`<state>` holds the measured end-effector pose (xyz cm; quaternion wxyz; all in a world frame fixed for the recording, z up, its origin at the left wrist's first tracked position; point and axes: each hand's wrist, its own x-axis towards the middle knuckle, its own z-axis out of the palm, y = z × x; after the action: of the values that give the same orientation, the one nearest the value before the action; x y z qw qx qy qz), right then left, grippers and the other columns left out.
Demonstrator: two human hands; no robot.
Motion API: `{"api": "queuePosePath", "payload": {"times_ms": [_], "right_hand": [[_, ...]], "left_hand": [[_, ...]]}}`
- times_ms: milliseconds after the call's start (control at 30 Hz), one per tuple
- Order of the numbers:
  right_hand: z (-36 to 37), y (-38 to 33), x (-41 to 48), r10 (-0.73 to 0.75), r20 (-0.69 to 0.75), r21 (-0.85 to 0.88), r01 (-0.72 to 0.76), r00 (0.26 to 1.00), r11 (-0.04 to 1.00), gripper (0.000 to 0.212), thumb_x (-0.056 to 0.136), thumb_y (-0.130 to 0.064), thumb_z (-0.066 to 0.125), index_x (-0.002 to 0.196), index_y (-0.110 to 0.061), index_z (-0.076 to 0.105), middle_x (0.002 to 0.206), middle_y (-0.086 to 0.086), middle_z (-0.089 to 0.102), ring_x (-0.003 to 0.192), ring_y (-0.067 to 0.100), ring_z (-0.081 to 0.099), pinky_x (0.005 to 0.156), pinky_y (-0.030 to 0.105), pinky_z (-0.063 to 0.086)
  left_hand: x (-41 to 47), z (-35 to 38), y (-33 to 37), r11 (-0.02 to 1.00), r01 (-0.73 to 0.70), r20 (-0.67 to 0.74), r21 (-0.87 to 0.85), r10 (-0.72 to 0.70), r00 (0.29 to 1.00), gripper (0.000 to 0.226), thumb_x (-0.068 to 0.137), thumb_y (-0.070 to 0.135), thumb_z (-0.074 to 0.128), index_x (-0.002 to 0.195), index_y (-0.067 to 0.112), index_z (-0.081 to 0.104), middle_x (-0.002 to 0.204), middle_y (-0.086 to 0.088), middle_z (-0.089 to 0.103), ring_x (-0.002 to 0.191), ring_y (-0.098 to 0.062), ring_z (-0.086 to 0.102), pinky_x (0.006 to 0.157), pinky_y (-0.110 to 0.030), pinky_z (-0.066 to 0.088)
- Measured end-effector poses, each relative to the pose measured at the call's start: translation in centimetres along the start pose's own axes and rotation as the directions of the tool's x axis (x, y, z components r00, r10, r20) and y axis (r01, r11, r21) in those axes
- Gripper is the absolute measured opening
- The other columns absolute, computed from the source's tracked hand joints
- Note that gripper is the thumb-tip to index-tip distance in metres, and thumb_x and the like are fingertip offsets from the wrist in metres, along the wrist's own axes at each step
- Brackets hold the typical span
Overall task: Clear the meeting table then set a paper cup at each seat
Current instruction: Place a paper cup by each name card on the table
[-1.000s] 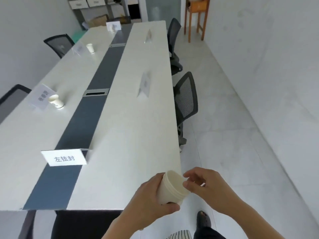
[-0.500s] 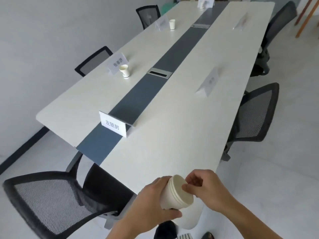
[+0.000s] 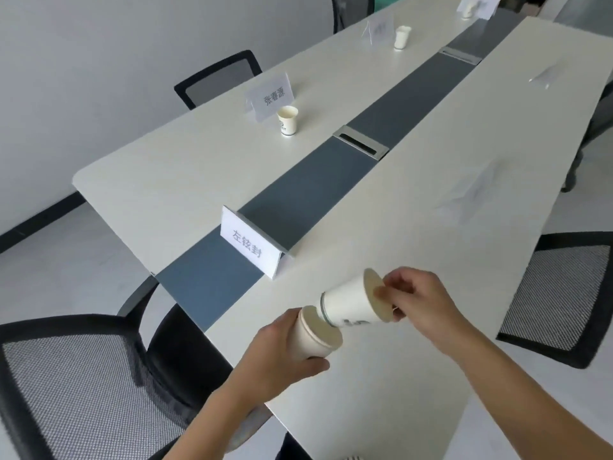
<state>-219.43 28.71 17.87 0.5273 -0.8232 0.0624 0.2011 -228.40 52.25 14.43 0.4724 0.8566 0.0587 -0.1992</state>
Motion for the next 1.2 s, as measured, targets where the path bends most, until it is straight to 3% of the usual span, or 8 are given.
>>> {"api": "queuePosePath", "payload": {"times_ms": [200, 300, 467, 567, 700, 900, 1033, 1200], "right_hand": [[4.0, -4.7, 12.8, -0.020, -0.174, -0.040, 0.013, 0.984, 0.999, 0.002, 0.081, -0.004, 0.066, 0.081, -0.003, 0.064, 0.065, 0.006, 0.062, 0.039, 0.009, 0.056, 0.045, 0.023, 0.047], [7.5, -5.3, 19.0, -0.004, -0.200, -0.111, -0.019, 0.980, 0.994, 0.003, 0.080, -0.005, 0.064, 0.079, -0.006, 0.062, 0.070, 0.008, 0.064, 0.041, 0.011, 0.059, 0.043, 0.021, 0.048], [12.2, -5.3, 26.8, 0.061, -0.249, -0.180, -0.108, 0.966, 0.978, 0.003, 0.078, -0.011, 0.062, 0.077, -0.013, 0.061, 0.071, 0.010, 0.068, 0.059, 0.029, 0.072, 0.066, 0.039, 0.062], [13.7, -4.6, 29.1, 0.078, -0.273, -0.255, -0.151, 0.959, 0.955, 0.013, 0.076, -0.010, 0.058, 0.066, -0.018, 0.055, 0.070, 0.014, 0.071, 0.072, 0.034, 0.073, 0.078, 0.044, 0.060], [14.4, -3.5, 30.2, 0.098, -0.261, -0.321, -0.182, 0.960, 0.929, 0.008, 0.072, -0.014, 0.055, 0.075, -0.013, 0.063, 0.081, 0.016, 0.074, 0.079, 0.039, 0.072, 0.078, 0.043, 0.060], [13.3, -3.3, 29.3, 0.120, -0.239, -0.275, -0.185, 0.964, 0.943, 0.013, 0.076, -0.024, 0.059, 0.064, -0.021, 0.055, 0.071, 0.008, 0.072, 0.066, 0.028, 0.074, 0.076, 0.045, 0.061], [10.7, -2.6, 26.4, 0.117, -0.181, -0.281, -0.165, 0.976, 0.945, 0.016, 0.078, -0.029, 0.062, 0.080, -0.014, 0.064, 0.083, 0.006, 0.074, 0.063, 0.022, 0.072, 0.065, 0.036, 0.057], [6.9, -0.6, 18.5, 0.124, -0.062, -0.267, -0.136, 0.990, 0.954, 0.017, 0.083, -0.027, 0.064, 0.087, -0.011, 0.067, 0.085, 0.004, 0.073, 0.062, 0.018, 0.070, 0.059, 0.031, 0.051]], "left_hand": [[2.0, -4.3, -4.8, 0.987, 0.129, -0.113, -0.091, -0.139, 0.984, 0.054, 0.067, 0.039, 0.083, 0.100, 0.053, 0.044, 0.098, 0.017, 0.064, 0.088, -0.003, 0.063, 0.068, -0.016, 0.055], [2.3, -5.3, -6.8, 0.975, 0.191, -0.122, -0.116, -0.205, 0.971, 0.057, 0.065, 0.040, 0.083, 0.109, 0.046, 0.047, 0.098, 0.019, 0.065, 0.092, -0.001, 0.062, 0.078, -0.021, 0.055], [2.9, -6.2, -9.2, 0.950, 0.274, -0.138, -0.153, -0.295, 0.946, 0.054, 0.062, 0.040, 0.081, 0.106, 0.044, 0.050, 0.088, 0.019, 0.067, 0.082, 0.000, 0.063, 0.072, -0.022, 0.055], [3.3, -6.7, -10.5, 0.936, 0.303, -0.139, -0.182, -0.329, 0.934, 0.053, 0.060, 0.043, 0.081, 0.103, 0.044, 0.051, 0.086, 0.023, 0.066, 0.080, 0.004, 0.062, 0.066, -0.019, 0.052], [3.9, -7.1, -11.3, 0.924, 0.325, -0.134, -0.200, -0.355, 0.925, 0.050, 0.061, 0.042, 0.082, 0.102, 0.038, 0.053, 0.086, 0.021, 0.067, 0.081, 0.005, 0.061, 0.066, -0.015, 0.048], [5.3, -7.2, -10.5, 0.933, 0.282, -0.102, -0.222, -0.310, 0.945, 0.053, 0.061, 0.043, 0.083, 0.105, 0.040, 0.055, 0.091, 0.030, 0.065, 0.082, 0.002, 0.063, 0.073, -0.026, 0.057], [6.1, -7.1, -8.9, 0.944, 0.239, -0.059, -0.229, -0.259, 0.964, 0.060, 0.059, 0.046, 0.083, 0.111, 0.043, 0.054, 0.091, 0.027, 0.064, 0.084, -0.007, 0.065, 0.076, -0.036, 0.060], [6.4, -6.1, -6.1, 0.979, 0.143, -0.015, -0.147, -0.147, 0.989, 0.064, 0.061, 0.045, 0.083, 0.116, 0.043, 0.051, 0.096, 0.020, 0.065, 0.087, -0.010, 0.066, 0.077, -0.037, 0.060]]}}
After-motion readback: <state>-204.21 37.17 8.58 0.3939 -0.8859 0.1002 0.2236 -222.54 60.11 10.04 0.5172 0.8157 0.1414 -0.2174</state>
